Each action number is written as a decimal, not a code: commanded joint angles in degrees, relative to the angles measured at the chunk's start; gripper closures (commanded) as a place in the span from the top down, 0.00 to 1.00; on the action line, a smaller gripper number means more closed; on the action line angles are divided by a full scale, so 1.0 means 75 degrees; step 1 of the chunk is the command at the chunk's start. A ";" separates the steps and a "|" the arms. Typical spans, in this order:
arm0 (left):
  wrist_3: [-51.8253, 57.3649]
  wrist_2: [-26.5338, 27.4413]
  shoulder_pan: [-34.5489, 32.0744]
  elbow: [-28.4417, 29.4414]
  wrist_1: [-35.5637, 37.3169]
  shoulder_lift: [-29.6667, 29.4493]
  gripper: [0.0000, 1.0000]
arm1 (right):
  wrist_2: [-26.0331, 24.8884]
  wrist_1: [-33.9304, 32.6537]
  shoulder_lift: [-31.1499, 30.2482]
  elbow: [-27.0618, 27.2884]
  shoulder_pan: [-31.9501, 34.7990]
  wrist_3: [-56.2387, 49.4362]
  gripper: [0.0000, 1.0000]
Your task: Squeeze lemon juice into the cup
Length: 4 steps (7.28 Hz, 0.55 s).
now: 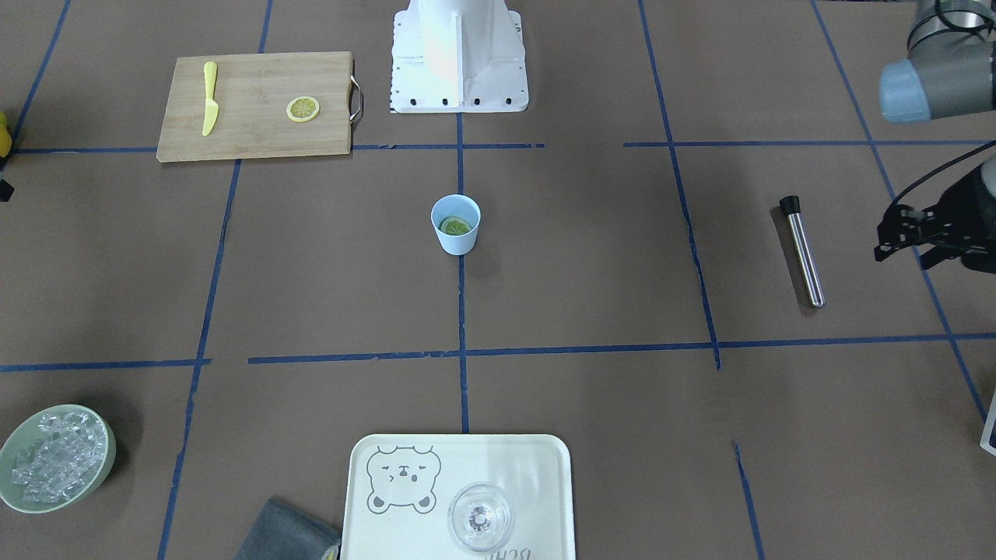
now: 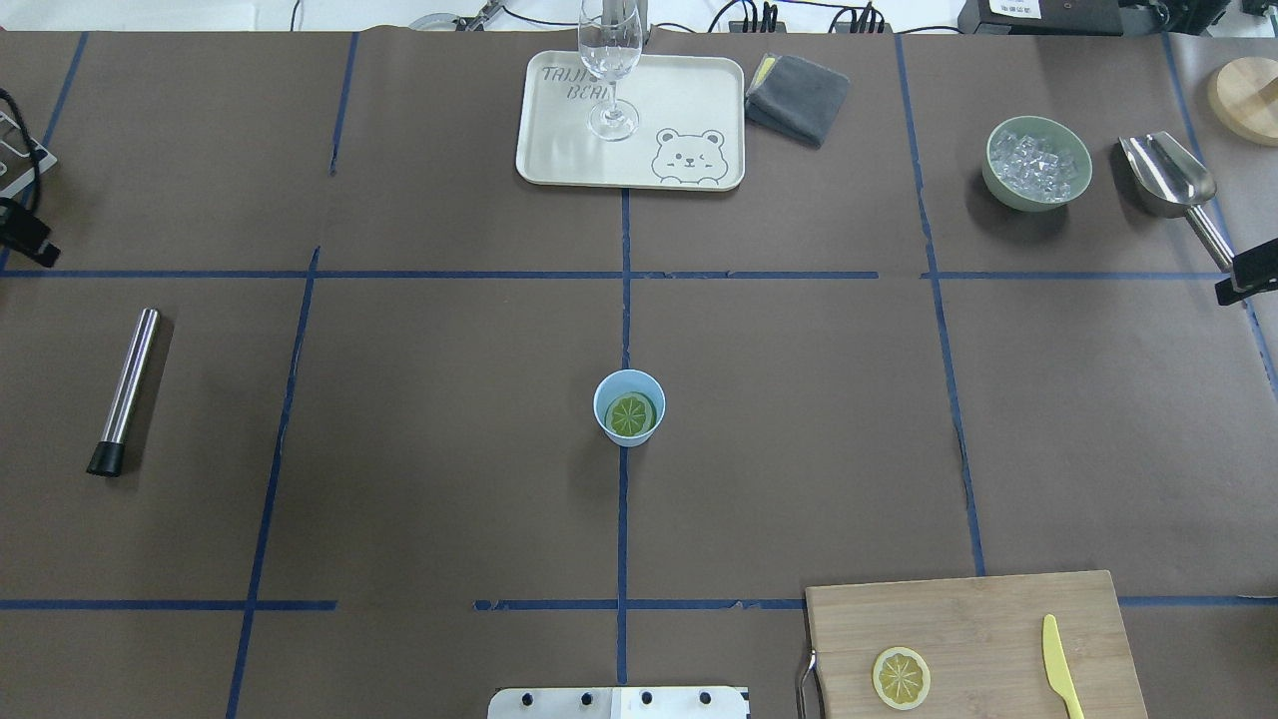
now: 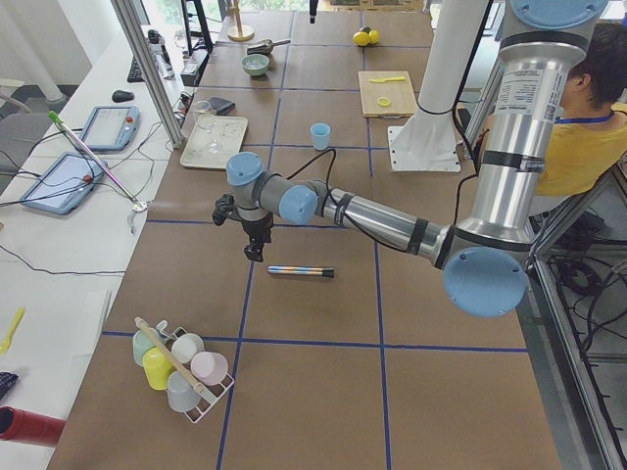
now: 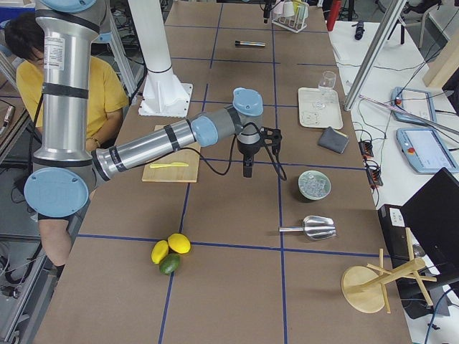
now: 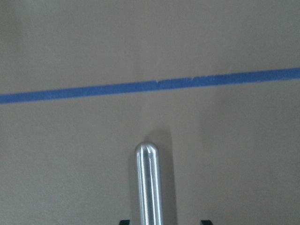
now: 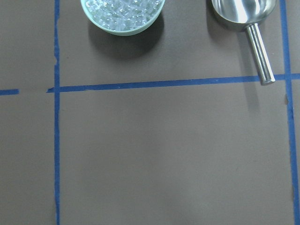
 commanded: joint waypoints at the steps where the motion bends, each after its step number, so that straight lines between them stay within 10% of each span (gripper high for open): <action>1: 0.0869 -0.0452 -0.1830 0.0078 -0.0014 0.0345 1.00 | 0.0354 -0.0008 -0.0532 -0.0667 0.1048 -0.2229 1.00; 4: 0.2599 -0.0791 -0.2504 0.0345 0.0009 0.1225 1.00 | 0.0556 -0.0382 -0.0546 -0.0693 0.1541 -0.2786 1.00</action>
